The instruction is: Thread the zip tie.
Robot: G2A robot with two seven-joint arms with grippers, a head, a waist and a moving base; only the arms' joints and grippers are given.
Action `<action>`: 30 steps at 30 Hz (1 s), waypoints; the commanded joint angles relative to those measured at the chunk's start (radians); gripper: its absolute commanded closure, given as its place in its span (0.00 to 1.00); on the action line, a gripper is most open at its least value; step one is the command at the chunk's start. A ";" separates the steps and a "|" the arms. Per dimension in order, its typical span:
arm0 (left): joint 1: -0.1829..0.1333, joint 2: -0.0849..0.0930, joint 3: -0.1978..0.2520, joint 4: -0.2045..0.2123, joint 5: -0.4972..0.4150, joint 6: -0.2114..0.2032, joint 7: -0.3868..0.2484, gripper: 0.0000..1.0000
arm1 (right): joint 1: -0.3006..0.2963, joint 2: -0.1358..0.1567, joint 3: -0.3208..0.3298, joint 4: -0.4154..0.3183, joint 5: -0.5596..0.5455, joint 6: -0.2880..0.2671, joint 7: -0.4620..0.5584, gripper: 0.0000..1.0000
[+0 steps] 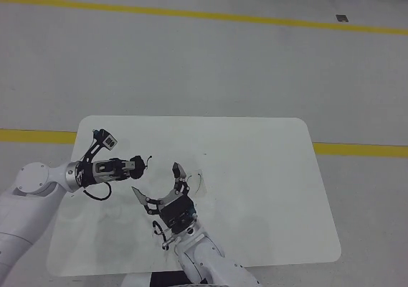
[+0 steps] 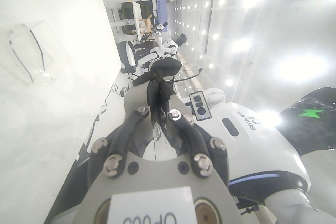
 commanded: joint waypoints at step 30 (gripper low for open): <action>-0.049 -0.019 0.061 0.104 -0.430 0.347 -0.135 1.00 | 0.243 0.115 -0.154 0.183 -0.063 0.124 -0.161 0.00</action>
